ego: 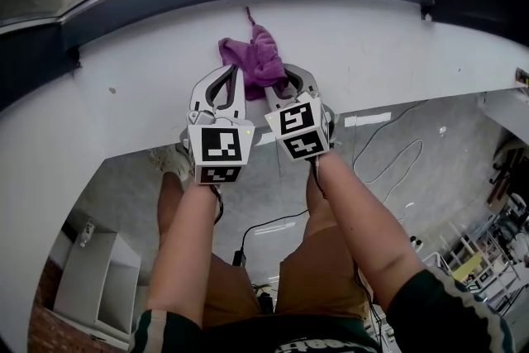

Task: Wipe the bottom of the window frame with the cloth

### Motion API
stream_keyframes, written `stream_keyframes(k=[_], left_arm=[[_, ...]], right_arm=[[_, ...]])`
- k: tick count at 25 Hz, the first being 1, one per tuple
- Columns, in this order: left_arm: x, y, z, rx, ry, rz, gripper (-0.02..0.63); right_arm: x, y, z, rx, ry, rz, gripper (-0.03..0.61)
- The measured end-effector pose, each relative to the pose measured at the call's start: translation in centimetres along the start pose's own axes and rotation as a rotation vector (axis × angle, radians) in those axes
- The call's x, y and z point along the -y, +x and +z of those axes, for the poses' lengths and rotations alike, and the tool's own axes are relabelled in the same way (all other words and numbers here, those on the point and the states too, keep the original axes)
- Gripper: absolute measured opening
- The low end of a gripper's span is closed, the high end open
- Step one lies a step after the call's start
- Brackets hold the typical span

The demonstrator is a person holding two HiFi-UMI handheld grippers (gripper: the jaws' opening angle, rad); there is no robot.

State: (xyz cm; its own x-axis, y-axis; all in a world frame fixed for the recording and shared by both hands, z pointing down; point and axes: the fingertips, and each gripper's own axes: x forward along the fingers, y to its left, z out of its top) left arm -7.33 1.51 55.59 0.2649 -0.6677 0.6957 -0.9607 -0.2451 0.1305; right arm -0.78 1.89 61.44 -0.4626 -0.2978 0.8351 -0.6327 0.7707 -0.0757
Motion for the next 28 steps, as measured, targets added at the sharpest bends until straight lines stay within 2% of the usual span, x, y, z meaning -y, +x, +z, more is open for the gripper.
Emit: stream_keyframes(k=[28], left_arm=[[-8.2,-5.4,-3.0,0.001,-0.086,0.104,0.009]], right_arm=[[-6.7,3.5,4.1,-0.017,-0.084,0.054,0.103]])
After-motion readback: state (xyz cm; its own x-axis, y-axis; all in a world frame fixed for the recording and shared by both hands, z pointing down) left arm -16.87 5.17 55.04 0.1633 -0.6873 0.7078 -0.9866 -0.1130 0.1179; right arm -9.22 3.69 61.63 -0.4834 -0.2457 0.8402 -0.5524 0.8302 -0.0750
